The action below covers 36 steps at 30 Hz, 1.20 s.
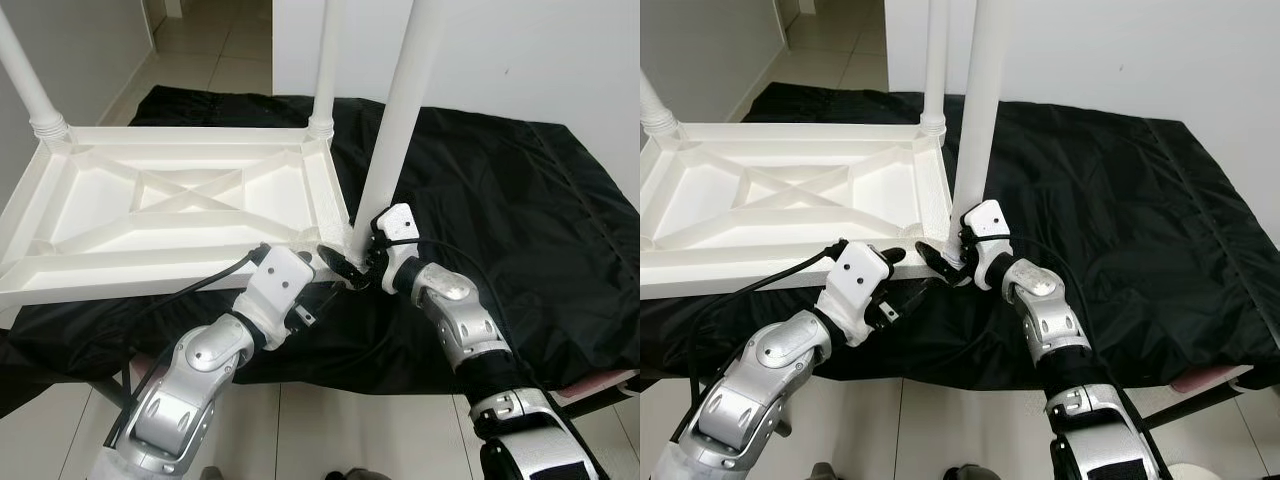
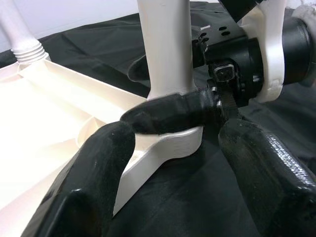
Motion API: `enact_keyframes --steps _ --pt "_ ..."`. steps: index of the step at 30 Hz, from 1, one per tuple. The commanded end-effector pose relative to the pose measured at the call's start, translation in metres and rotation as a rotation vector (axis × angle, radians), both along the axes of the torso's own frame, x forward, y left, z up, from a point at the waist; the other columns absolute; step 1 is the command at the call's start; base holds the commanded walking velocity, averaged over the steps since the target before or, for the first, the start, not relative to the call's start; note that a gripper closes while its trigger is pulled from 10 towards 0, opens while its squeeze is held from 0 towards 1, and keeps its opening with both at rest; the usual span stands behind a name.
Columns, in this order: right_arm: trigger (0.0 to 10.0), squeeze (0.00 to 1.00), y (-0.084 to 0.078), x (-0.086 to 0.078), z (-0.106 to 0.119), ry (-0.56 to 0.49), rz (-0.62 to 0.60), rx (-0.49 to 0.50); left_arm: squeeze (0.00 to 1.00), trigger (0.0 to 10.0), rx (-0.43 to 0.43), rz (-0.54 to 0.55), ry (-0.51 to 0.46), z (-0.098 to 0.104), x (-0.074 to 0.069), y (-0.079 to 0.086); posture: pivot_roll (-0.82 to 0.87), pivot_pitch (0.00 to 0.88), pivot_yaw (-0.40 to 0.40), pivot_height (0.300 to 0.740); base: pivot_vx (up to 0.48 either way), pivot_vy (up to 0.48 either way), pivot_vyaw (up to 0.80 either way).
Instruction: Building children table
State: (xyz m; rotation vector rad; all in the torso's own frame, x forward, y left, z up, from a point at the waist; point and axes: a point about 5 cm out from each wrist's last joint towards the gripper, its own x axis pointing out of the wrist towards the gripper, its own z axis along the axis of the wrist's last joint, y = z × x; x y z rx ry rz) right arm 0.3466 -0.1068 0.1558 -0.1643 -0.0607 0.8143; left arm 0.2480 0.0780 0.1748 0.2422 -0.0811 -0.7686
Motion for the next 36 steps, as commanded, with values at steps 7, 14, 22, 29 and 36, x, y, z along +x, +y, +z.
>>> enact_keyframes --steps 7,14,22,29,36 --pt "0.0 0.0 -0.007 0.005 -0.005 0.02 0.035 -0.028 0.0 10.0 0.015 0.023 -0.003 -0.001 0.001 0.004 0.02 0.074 -0.065 0.74 0.0 0.0 0.0" --pt "10.0 0.0 -0.016 0.005 -0.01 0.058 0.026 -0.001 0.0 10.0 0.014 0.027 -0.002 -0.001 0.002 0.004 0.01 0.083 -0.062 0.74 0.0 0.0 0.0" --pt "10.0 0.0 -0.009 0.004 -0.008 0.059 -0.041 0.048 0.0 10.0 0.013 0.026 -0.004 0.0 0.003 0.005 0.0 0.091 -0.059 0.74 0.0 0.0 0.0" --pt "10.0 0.0 0.0 0.0 -0.006 0.036 -0.083 0.085 0.0 10.0 0.011 0.028 -0.001 -0.001 0.002 0.005 0.0 0.098 -0.064 0.74 0.0 0.0 0.0" --pt "10.0 0.0 0.008 -0.002 0.001 0.017 -0.273 0.148 0.0 10.0 0.013 0.035 0.0 -0.001 0.002 0.007 0.0 0.1 -0.066 0.74 0.0 0.0 0.0"
